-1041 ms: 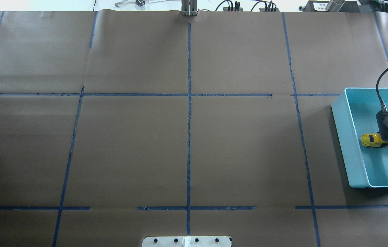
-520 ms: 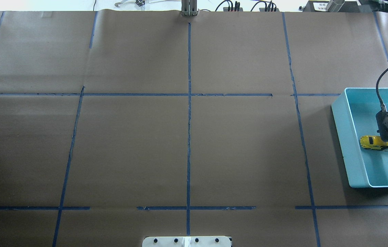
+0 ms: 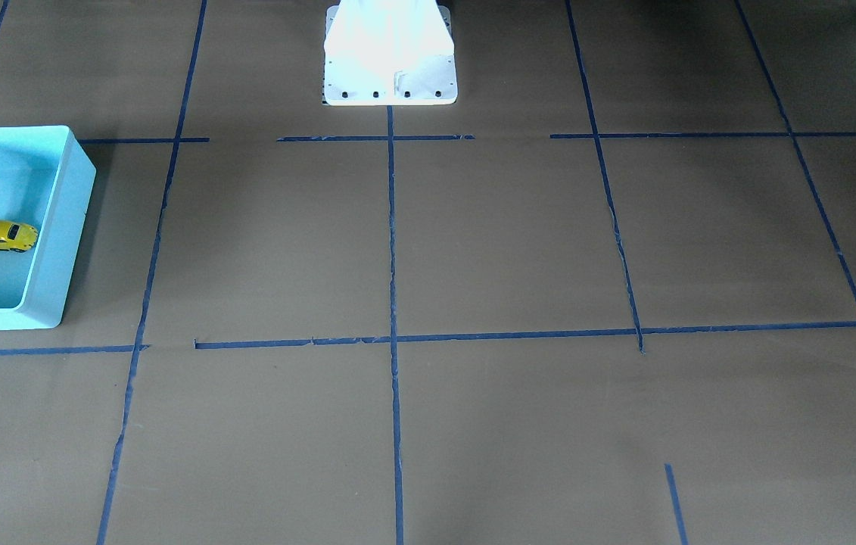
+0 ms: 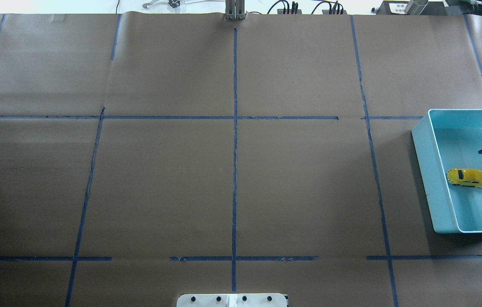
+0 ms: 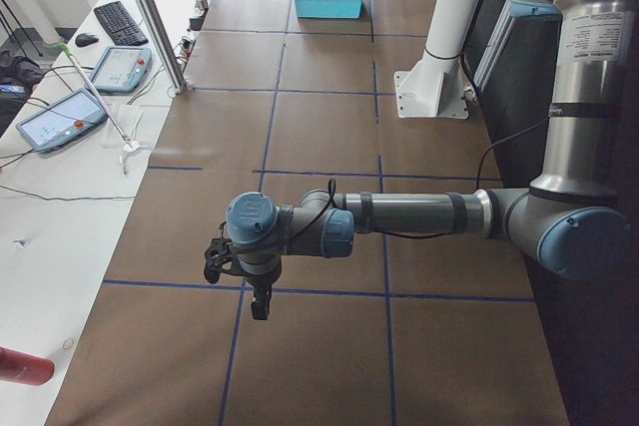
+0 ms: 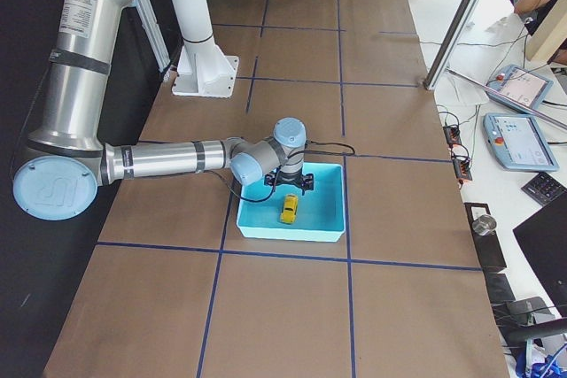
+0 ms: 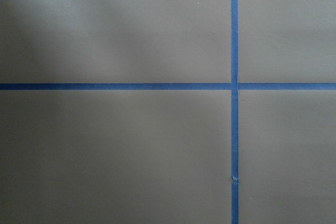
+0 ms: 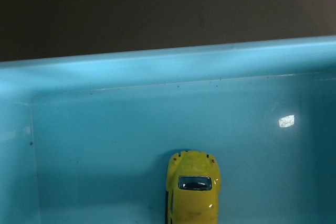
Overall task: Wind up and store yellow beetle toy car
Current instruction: 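Lower the car onto the bin floor and open the right gripper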
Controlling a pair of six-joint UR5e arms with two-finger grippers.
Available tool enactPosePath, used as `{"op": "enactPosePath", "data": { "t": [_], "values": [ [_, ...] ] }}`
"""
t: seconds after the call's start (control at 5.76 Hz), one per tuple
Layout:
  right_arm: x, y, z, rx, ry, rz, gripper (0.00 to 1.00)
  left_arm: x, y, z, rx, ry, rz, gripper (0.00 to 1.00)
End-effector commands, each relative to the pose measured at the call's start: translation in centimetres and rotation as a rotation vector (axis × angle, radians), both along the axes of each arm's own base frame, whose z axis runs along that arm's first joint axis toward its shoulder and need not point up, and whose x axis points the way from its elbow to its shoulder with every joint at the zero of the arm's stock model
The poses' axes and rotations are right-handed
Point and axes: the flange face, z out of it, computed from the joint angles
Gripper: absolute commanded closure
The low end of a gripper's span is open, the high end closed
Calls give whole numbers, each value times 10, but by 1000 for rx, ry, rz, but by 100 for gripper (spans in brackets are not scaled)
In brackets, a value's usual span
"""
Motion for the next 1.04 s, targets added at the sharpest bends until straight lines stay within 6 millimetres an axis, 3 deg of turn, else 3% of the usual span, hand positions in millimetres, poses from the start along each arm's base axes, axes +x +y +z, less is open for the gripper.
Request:
{"op": "enactPosePath", "data": {
  "t": [0.0,0.17,0.35,0.52,0.69,0.87],
  "values": [
    [86,5,-1,-146,-38,175,0,0,0,0,0,0,0,0],
    [146,35,26,-301,-2,331,0,0,0,0,0,0,0,0],
    [181,42,45,-421,35,433,0,0,0,1,-2,0,0,0],
    [211,55,67,-654,48,616,0,0,0,1,-2,0,0,0],
    [217,50,65,-857,40,804,0,0,0,1,-2,0,0,0],
    [222,46,65,-959,48,884,0,0,0,1,-1,0,1,0]
  ]
}}
